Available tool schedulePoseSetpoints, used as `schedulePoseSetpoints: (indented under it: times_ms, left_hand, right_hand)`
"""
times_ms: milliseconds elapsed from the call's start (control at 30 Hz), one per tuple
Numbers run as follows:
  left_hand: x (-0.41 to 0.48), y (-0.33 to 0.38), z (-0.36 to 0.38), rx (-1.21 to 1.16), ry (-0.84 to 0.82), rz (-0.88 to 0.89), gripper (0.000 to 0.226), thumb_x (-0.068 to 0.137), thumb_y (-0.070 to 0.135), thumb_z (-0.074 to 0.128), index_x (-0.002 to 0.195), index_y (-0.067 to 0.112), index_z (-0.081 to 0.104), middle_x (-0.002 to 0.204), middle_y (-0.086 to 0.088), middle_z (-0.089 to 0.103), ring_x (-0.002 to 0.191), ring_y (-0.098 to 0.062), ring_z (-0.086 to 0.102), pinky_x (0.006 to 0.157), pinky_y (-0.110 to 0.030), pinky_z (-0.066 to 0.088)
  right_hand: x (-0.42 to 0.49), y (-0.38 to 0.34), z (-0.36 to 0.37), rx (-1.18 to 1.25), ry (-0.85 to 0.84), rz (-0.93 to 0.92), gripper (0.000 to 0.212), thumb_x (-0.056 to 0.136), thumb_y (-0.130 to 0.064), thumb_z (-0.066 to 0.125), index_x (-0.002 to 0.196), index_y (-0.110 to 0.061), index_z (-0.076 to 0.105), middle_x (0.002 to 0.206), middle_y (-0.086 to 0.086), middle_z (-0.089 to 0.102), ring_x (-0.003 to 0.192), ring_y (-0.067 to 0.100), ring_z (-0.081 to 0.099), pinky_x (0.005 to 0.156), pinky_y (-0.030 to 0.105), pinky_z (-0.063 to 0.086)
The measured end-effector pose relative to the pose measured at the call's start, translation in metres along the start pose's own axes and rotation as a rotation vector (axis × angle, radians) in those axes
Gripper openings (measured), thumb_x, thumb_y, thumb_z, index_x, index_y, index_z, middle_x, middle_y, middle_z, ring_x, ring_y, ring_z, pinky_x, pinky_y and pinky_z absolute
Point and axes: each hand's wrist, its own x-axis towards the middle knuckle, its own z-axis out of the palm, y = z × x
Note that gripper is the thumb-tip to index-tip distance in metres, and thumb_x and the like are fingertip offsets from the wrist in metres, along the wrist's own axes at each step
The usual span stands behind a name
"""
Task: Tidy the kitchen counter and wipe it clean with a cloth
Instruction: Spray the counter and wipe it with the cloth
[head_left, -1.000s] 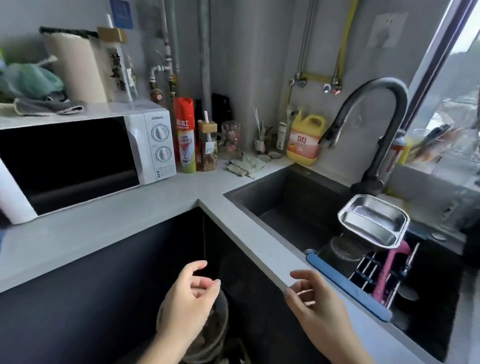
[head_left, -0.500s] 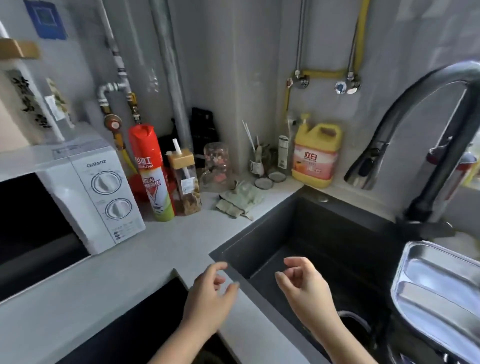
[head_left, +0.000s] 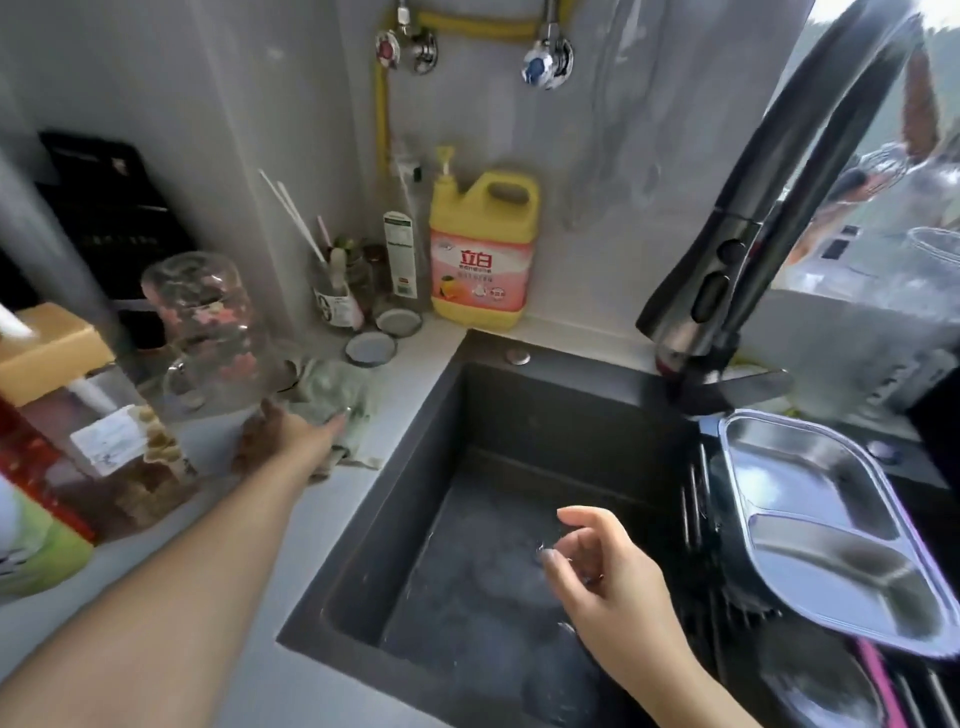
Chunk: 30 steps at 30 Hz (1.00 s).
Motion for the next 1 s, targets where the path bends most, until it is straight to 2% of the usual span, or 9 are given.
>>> schedulePoseSetpoints:
  times_ms: [100, 233, 367, 433, 500, 600, 700, 867, 1000]
  left_hand:
    - [0.007, -0.004, 0.008, 0.014, 0.026, 0.039, 0.090, 0.056, 0.050, 0.078, 0.125, 0.004, 0.041, 0.130, -0.025, 0.047, 0.115, -0.040, 0.049, 0.095, -0.052, 0.044]
    - [-0.021, 0.009, 0.007, -0.322, -0.055, 0.027, 0.034, 0.067, 0.028, 0.074, 0.086, 0.007, 0.057, 0.098, -0.021, 0.066, 0.083, -0.037, 0.065, 0.064, -0.043, 0.057]
    - [-0.097, 0.022, 0.006, -0.636, -0.174, 0.184, 0.024, 0.072, 0.014, 0.069, 0.092, 0.004, 0.060, 0.090, -0.016, 0.067, 0.067, -0.021, 0.064, 0.051, -0.021, 0.048]
    - [-0.147, 0.028, 0.003, -0.742, -0.307, 0.268, 0.018, 0.072, 0.011, 0.071, 0.087, 0.011, 0.062, 0.088, -0.012, 0.069, 0.063, -0.016, 0.063, 0.048, -0.021, 0.052]
    - [-0.204, 0.038, -0.002, -0.773, -0.483, 0.356, 0.020, 0.070, 0.014, 0.074, 0.086, 0.016, 0.062, 0.085, -0.008, 0.072, 0.067, -0.023, 0.068, 0.054, -0.032, 0.056]
    - [-0.295, 0.056, -0.006, -0.857, -0.766, 0.476, 0.032, 0.064, 0.019, 0.080, 0.090, 0.018, 0.061, 0.083, -0.005, 0.074, 0.074, -0.019, 0.071, 0.056, -0.029, 0.056]
    - [-0.385, 0.073, 0.010, -0.870, -1.018, 0.515, 0.041, 0.059, 0.017, 0.077, 0.095, 0.014, 0.058, 0.085, -0.006, 0.075, 0.076, -0.022, 0.072, 0.058, -0.026, 0.055]
    - [-0.548, 0.084, 0.068, -0.754, -1.257, 0.551, 0.045, 0.058, 0.010, 0.075, 0.098, 0.012, 0.055, 0.079, -0.005, 0.075, 0.072, -0.022, 0.071, 0.056, -0.029, 0.056]
    - [-0.681, 0.088, 0.117, -0.662, -1.345, 0.558, 0.038, 0.068, -0.009, 0.071, 0.100, 0.001, 0.053, 0.075, -0.008, 0.074, 0.071, -0.020, 0.071, 0.056, -0.024, 0.055]
  right_hand:
    - [-0.007, -0.001, 0.007, 0.014, 0.024, 0.025, 0.027, 0.079, -0.020, 0.067, 0.100, -0.030, 0.052, 0.078, -0.003, 0.064, 0.065, 0.009, 0.059, 0.070, 0.027, 0.051]
    - [-0.020, -0.002, 0.009, 0.005, 0.058, 0.044, 0.027, 0.079, -0.019, 0.067, 0.097, -0.032, 0.052, 0.078, -0.004, 0.064, 0.069, 0.010, 0.062, 0.071, 0.024, 0.050]
    - [-0.032, -0.004, -0.006, 0.041, 0.090, 0.078, 0.025, 0.078, -0.020, 0.067, 0.097, -0.030, 0.055, 0.075, -0.004, 0.066, 0.067, 0.006, 0.061, 0.068, 0.020, 0.049]
    - [-0.038, -0.004, -0.020, 0.095, 0.114, 0.104, 0.024, 0.078, -0.023, 0.067, 0.096, -0.032, 0.056, 0.077, -0.004, 0.067, 0.068, 0.005, 0.062, 0.069, 0.020, 0.049]
    - [-0.048, -0.002, -0.040, 0.183, 0.157, 0.160, 0.025, 0.078, -0.027, 0.067, 0.100, -0.031, 0.057, 0.083, -0.005, 0.069, 0.076, 0.005, 0.064, 0.076, 0.023, 0.051]
    - [-0.070, 0.008, -0.080, 0.496, 0.153, 0.310, 0.043, 0.077, -0.038, 0.066, 0.115, -0.021, 0.054, 0.099, 0.001, 0.069, 0.092, 0.015, 0.066, 0.088, 0.038, 0.053]
    - [-0.108, 0.029, -0.137, 0.835, 0.106, 0.356, 0.052, 0.069, -0.048, 0.063, 0.106, -0.012, 0.062, 0.101, 0.012, 0.073, 0.093, 0.028, 0.069, 0.082, 0.043, 0.057]
    - [-0.201, 0.105, -0.253, 0.901, 0.521, 0.224, 0.033, 0.075, -0.020, 0.068, 0.106, -0.015, 0.060, 0.098, 0.014, 0.073, 0.091, 0.034, 0.069, 0.080, 0.049, 0.056]
    - [-0.285, 0.174, -0.343, 0.869, 0.737, 0.216, 0.030, 0.082, -0.003, 0.061, 0.100, -0.027, 0.059, 0.088, 0.008, 0.075, 0.083, 0.028, 0.071, 0.071, 0.042, 0.058]
